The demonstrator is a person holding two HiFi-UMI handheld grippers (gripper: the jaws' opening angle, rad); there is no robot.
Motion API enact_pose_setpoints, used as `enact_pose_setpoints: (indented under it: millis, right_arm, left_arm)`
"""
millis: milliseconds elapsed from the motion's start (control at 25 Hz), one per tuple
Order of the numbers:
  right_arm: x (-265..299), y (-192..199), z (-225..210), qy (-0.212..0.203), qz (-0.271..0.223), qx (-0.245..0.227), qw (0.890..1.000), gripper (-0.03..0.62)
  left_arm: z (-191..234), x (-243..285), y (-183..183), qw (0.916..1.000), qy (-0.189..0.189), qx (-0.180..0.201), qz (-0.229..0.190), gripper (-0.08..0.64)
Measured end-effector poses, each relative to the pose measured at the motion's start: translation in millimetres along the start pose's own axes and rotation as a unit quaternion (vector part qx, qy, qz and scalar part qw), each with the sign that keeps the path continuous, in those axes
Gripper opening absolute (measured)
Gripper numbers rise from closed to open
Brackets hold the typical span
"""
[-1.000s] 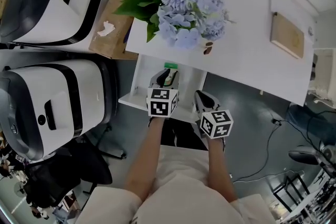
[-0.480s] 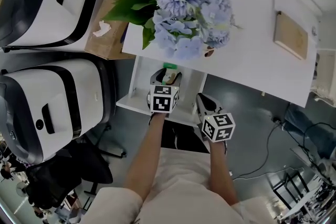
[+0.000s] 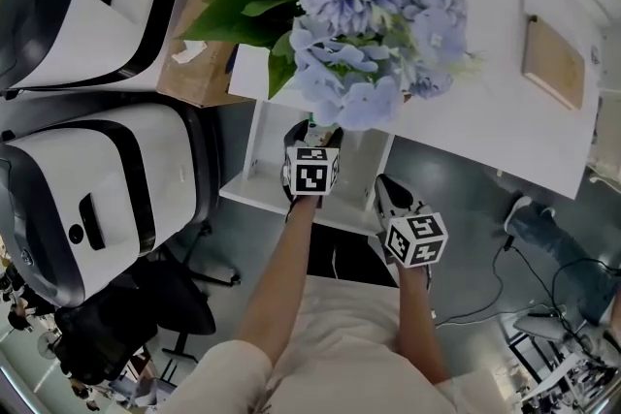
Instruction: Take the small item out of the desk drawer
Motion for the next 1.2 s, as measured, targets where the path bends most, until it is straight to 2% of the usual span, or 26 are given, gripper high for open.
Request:
enact_pose_setpoints:
  millis: [280, 520, 840, 1200]
  right_arm:
    - [0, -7, -9, 0.009, -0.002, -0.008, 1.0, 0.025]
    - [-2, -9, -12, 0.013, 0.0, -0.012, 1.0, 0.025]
    - [-2, -4, -14, 0.014, 0.007, -0.013, 1.0, 0.025]
    - [-4, 2, -18, 0.016, 0.01, -0.007, 1.0, 0.025]
  left_arm:
    - [11, 27, 25, 0.999, -0.016, -0.026, 0.032, 0.359]
    - [15, 40, 39, 0.9982, -0.024, -0.032, 0.045, 0.368]
    - [17, 49, 58, 0.997, -0.036, -0.021, 0.065, 0.374]
    - [20, 58, 77, 0.9938, -0.051, -0.034, 0.093, 0.383]
Point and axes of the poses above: the fingertips, and each gripper's own axes: x forward along the fingers, z to its left, y out of its underside, the point moved 6 cm from there along -x, backward along the fingers, and after that the axes turned 9 degrees about -x, right-handed, at the moved point
